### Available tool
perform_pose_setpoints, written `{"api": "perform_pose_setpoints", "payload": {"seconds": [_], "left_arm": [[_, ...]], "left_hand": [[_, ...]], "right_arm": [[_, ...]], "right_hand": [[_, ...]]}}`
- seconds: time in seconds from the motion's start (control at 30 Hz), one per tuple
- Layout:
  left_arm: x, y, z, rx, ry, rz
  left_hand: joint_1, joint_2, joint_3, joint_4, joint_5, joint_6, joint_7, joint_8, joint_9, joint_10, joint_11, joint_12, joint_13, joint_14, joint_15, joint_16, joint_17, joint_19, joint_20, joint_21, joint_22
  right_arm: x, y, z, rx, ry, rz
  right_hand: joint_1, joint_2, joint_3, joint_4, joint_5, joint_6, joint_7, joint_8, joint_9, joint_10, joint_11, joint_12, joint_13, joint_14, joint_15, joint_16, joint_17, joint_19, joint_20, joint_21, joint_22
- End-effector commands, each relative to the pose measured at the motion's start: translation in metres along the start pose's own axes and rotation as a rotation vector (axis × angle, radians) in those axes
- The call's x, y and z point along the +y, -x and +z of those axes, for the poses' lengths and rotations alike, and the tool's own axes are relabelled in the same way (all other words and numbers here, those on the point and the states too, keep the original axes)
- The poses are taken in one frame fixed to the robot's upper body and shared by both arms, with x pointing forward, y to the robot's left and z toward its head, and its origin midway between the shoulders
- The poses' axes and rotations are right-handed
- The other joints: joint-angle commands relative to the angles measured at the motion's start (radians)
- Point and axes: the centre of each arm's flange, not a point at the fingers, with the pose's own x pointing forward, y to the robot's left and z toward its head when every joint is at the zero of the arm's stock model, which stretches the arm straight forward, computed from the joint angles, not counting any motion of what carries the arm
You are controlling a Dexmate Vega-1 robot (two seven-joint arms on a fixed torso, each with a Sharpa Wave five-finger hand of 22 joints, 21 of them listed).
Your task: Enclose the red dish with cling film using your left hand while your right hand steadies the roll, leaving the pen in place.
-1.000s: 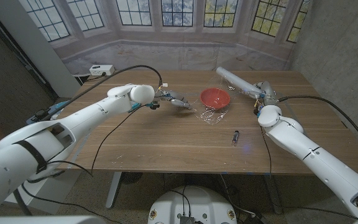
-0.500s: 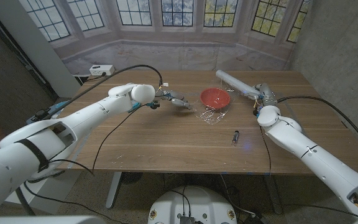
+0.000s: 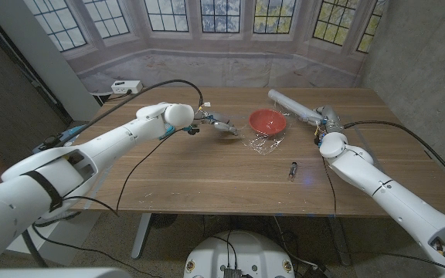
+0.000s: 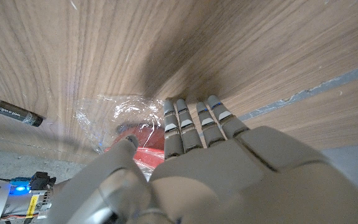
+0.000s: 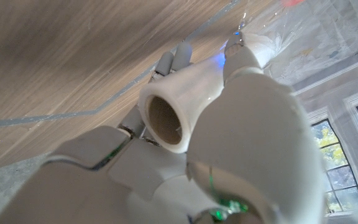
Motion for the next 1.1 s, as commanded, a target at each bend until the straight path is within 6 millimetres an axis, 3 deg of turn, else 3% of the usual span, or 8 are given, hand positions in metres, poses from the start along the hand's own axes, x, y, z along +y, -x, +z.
{"api": "perform_pose_setpoints", "payload": {"seconds": [0.03,1.1], "left_arm": [[-0.001,-0.002,0.001,0.002,0.002,-0.008],[-0.005,0.006,-0.001,0.013,0.026,-0.018]], "left_hand": [[-0.011,0.0,0.008,-0.001,0.003,0.008,0.001,0.004,0.004,0.003,-0.003,0.003,0.0,-0.001,0.002,0.005,0.002,0.002,-0.006,-0.002,0.003],[-0.031,-0.001,0.02,-0.005,0.004,0.006,0.001,0.003,0.003,0.002,-0.001,0.004,-0.002,0.001,0.002,0.005,0.001,0.006,-0.005,-0.008,0.003]], "right_arm": [[0.003,-0.002,-0.005,0.008,0.002,0.011],[0.015,-0.005,-0.012,0.022,0.015,0.035]], "right_hand": [[-0.002,0.133,0.003,0.004,0.006,0.171,-0.167,0.004,0.006,0.143,-0.136,0.009,0.003,0.037,-0.122,-0.004,0.003,-0.006,-0.036,0.004,0.002],[-0.003,0.133,0.003,0.005,0.006,0.171,-0.167,0.002,0.006,0.145,-0.139,0.005,0.003,0.039,-0.124,-0.01,0.007,-0.008,-0.036,0.008,0.001]]}}
